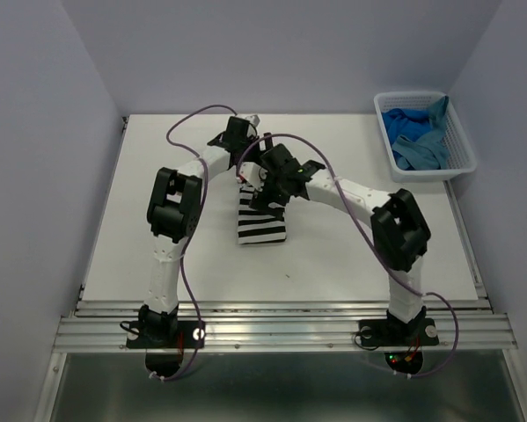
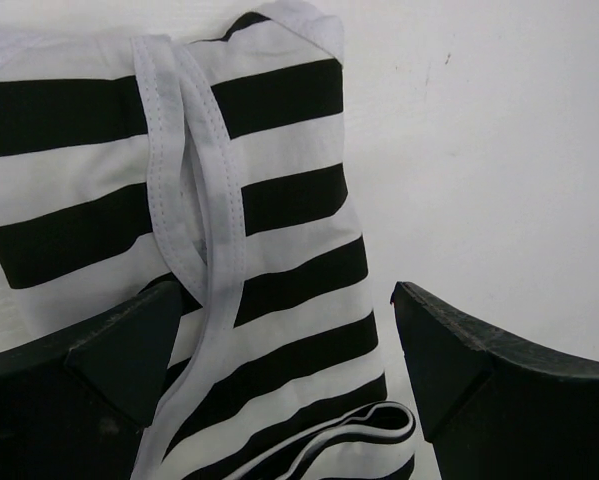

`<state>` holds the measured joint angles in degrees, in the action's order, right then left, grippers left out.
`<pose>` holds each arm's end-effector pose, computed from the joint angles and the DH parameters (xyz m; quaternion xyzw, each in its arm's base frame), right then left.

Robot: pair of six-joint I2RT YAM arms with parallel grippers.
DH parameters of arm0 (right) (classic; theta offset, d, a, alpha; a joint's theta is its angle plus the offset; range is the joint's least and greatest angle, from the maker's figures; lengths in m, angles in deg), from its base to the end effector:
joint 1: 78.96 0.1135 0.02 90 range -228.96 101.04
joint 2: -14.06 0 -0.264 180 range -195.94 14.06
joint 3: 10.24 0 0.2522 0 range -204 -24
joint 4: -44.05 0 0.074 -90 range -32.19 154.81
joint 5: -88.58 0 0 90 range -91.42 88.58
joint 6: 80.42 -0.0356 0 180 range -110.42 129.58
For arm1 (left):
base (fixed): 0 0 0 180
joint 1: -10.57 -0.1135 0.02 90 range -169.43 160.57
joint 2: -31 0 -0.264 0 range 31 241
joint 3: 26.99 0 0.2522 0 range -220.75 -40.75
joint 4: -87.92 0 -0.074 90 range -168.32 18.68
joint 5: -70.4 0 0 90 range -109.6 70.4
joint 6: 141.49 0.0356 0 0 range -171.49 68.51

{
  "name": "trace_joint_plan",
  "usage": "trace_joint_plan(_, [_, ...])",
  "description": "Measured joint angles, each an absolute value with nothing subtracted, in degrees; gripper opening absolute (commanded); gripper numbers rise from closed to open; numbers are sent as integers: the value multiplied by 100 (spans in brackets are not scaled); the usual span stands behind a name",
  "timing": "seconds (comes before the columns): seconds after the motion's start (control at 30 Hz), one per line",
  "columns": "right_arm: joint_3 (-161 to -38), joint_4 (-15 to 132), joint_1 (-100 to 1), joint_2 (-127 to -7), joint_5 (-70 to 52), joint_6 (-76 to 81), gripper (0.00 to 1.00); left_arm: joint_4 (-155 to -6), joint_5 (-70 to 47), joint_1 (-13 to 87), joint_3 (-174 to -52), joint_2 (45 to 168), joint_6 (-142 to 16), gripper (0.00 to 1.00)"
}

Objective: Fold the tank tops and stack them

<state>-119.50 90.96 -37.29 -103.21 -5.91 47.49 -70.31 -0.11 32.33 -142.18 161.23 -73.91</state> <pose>0.3370 0.3037 0.2234 -0.6188 0.7246 0.0472 0.2998 0.4787 -0.2039 0.1852 0.0707 0.8817 -0.3062 0.3519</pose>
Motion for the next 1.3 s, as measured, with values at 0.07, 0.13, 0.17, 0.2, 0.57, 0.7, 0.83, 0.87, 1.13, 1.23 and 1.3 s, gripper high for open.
trace_joint_plan(0.07, [-11347,8810,-3755,-9674,-594,4349,100,-6930,-90,3233,-14366,16123,-7375,99])
trace_joint_plan(0.13, [-10715,8322,-3777,-8887,-611,3930,100,-6836,-182,3233,-14493,16123,-7353,99])
trace_joint_plan(0.17, [-10532,8180,-3783,-8612,-620,3792,100,-6812,-228,3235,-14537,16119,-7342,99])
trace_joint_plan(0.2, [-10184,7852,-3803,-8109,-681,3628,100,-6782,-280,3237,-14554,16090,-7336,99])
trace_joint_plan(0.57, [-8582,6748,-3318,-6708,-1746,2833,100,-6775,-1102,3270,-12572,13782,-7519,99])
trace_joint_plan(0.7, [-8510,6941,-2621,-7099,-1243,3014,100,-6828,-1788,3270,-11350,12689,-7775,99])
trace_joint_plan(0.83, [-8593,7061,-2194,-7714,-594,3215,100,-6773,-2287,3261,-10329,12036,-8118,99])
trace_joint_plan(0.87, [-8633,7083,-2153,-7853,-463,3237,100,-6771,-2348,3259,-10039,11894,-8208,99])
trace_joint_plan(1.13, [-8799,7166,-2046,-8734,635,3484,92,-6664,-2562,3259,-9468,11686,-8560,99])
trace_joint_plan(1.23, [-8801,7168,-2037,-8920,818,3523,85,-6683,-2584,3259,-9468,11693,-8610,99])
trace_joint_plan(1.3, [-8801,7157,-2022,-8994,884,3521,81,-6688,-2588,3259,-9475,11708,-8619,99])
